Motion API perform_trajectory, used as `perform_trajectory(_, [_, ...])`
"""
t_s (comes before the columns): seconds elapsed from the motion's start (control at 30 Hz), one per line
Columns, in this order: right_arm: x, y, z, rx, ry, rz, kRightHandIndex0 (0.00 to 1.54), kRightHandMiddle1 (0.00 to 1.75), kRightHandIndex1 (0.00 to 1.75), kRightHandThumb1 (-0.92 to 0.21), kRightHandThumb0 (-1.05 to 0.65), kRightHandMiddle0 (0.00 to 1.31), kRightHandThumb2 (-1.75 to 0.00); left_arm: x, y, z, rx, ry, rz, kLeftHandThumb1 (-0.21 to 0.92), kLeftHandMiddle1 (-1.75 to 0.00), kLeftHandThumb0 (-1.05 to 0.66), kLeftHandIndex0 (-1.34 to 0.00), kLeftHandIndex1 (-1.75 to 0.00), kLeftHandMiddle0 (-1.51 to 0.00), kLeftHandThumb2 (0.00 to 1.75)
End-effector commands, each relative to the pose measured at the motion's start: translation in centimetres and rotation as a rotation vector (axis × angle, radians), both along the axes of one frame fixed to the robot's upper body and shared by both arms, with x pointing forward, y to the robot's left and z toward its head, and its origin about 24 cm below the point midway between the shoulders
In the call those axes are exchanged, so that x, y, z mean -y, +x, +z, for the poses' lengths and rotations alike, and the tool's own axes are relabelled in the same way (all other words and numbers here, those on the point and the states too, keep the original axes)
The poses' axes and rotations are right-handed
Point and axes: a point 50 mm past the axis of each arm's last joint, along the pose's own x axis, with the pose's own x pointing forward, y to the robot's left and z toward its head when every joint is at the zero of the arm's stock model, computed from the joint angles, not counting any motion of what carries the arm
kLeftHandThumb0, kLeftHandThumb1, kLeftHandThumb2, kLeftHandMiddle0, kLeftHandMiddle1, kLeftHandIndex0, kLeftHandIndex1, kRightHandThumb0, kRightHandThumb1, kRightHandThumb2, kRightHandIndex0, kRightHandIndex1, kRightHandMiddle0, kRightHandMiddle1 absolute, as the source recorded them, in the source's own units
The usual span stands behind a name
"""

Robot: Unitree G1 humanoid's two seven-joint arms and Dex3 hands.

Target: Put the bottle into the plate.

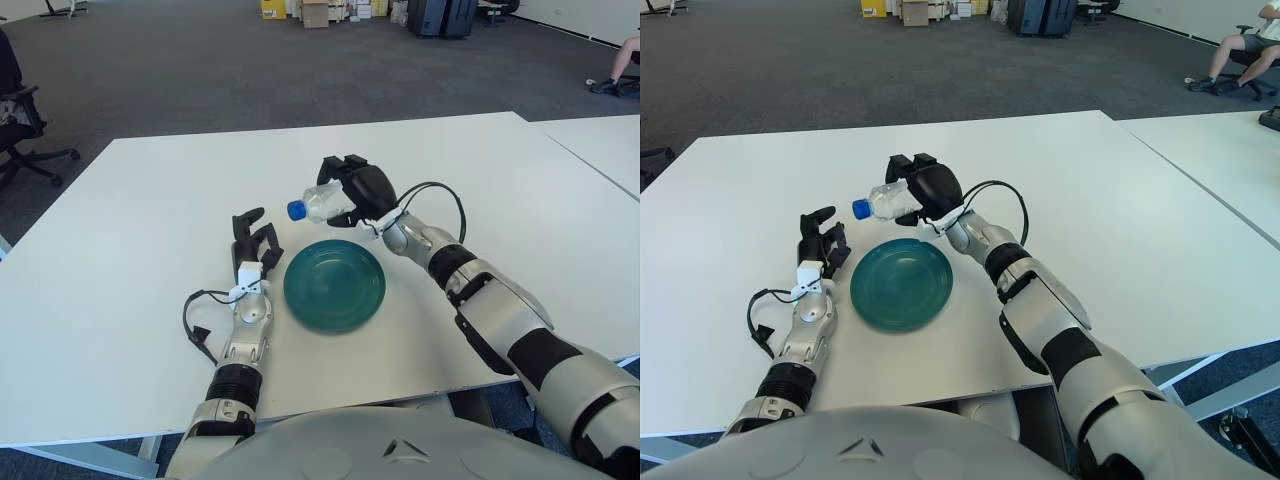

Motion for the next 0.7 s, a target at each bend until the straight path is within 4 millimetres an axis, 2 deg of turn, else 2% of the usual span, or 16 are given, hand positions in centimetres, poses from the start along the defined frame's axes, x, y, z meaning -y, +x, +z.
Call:
perform_trajectory(0.0, [0.2,-0.2,1.4,0.090,0.046,0.053,1.21,1.75,1.75,-0.23,-0.50,0.67,-1.42,-0.4,0.2,0.4,0.013,0.000,0.016,0.92,-0.59,-0.59,-0.13,-1.10,-0.44,0.76])
perform_trajectory(0.67, [0.4,-2.5,0.1,0.101,0.006,0.184,1.19,1.75,1.75,-0.22,-0.50,0.68,-1.43,-1.1,0.2,0.9,0.015,0.001,0.055,0.92,-0.59,-0.59,-0.16,-1.10,-0.45,0.75])
